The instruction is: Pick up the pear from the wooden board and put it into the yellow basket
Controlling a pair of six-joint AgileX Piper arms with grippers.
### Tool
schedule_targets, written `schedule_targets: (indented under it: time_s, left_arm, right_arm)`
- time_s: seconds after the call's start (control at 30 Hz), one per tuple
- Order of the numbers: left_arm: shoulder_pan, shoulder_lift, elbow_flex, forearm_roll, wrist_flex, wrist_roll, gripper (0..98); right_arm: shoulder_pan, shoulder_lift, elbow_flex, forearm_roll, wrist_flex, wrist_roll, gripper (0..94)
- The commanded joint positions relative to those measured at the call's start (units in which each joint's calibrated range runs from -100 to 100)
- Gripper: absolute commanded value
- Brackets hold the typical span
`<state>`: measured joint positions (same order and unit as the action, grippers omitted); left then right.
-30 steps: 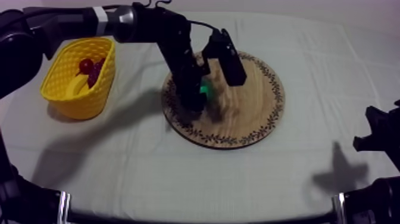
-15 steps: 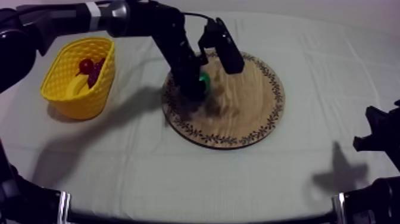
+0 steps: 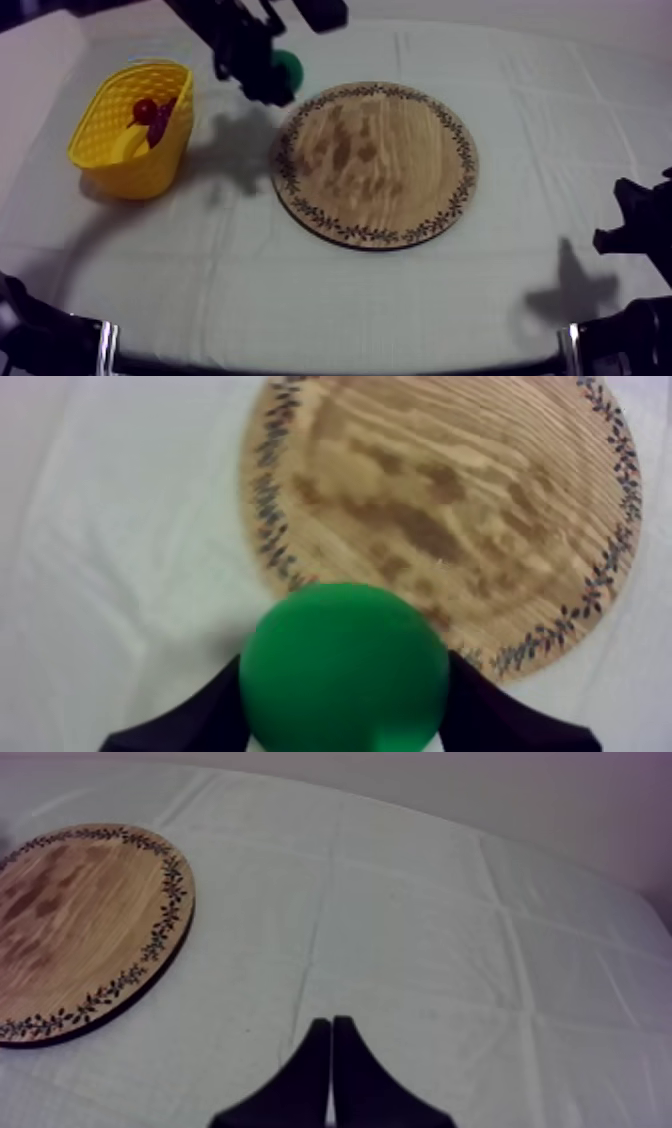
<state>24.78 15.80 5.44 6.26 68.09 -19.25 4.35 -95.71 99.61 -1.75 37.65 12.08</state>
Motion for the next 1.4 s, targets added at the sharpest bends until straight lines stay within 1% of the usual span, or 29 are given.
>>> schedule_targets:
  time_s: [0.0, 0.13, 0.3, 0.4, 0.53, 0.7, 0.8, 0.93, 1.13, 1.37]
  left_arm:
    - [-1.5, -7.5, 0.2, -0.01, 3.3, 0.4, 48.0]
    - [-4.3, -13.2, -1.1, -0.34, 7.4, 2.7, 48.6]
    - [-8.4, -15.3, -5.2, -1.66, 8.4, 7.0, 49.9]
    - [-11.2, -14.7, -7.2, -2.68, 6.5, 10.0, 50.3]
    - [-14.1, -12.7, -7.0, -5.03, 3.1, 13.8, 48.1]
    - [-16.7, -9.6, -3.5, -7.63, 1.0, 16.4, 46.6]
    - [-17.6, -7.7, -0.1, -8.99, 0.2, 17.3, 46.4]
    - [-18.9, -5.5, 5.1, -9.72, -0.2, 17.6, 45.1]
    - [-20.0, -3.1, 9.1, -10.03, 1.2, 17.9, 43.9]
    - [-21.1, -0.7, 10.0, -9.49, 2.3, 17.3, 43.1]
  right_arm:
    - [0.0, 0.0, 0.1, 0.0, 0.0, 0.0, 0.3]
    - [0.0, 0.0, 0.1, 0.0, 0.0, 0.0, 0.3]
    - [0.0, 0.0, 0.1, 0.0, 0.0, 0.0, 0.3]
    - [0.0, 0.0, 0.1, 0.0, 0.0, 0.0, 0.3]
    - [0.0, 0.0, 0.1, 0.0, 0.0, 0.0, 0.3]
    - [0.0, 0.0, 0.1, 0.0, 0.0, 0.0, 0.3]
    - [0.0, 0.0, 0.1, 0.0, 0.0, 0.0, 0.3]
    - [0.0, 0.0, 0.1, 0.0, 0.0, 0.0, 0.3]
    - [0.0, 0.0, 0.1, 0.0, 0.0, 0.0, 0.3]
    - [0.0, 0.0, 0.1, 0.0, 0.0, 0.0, 0.3]
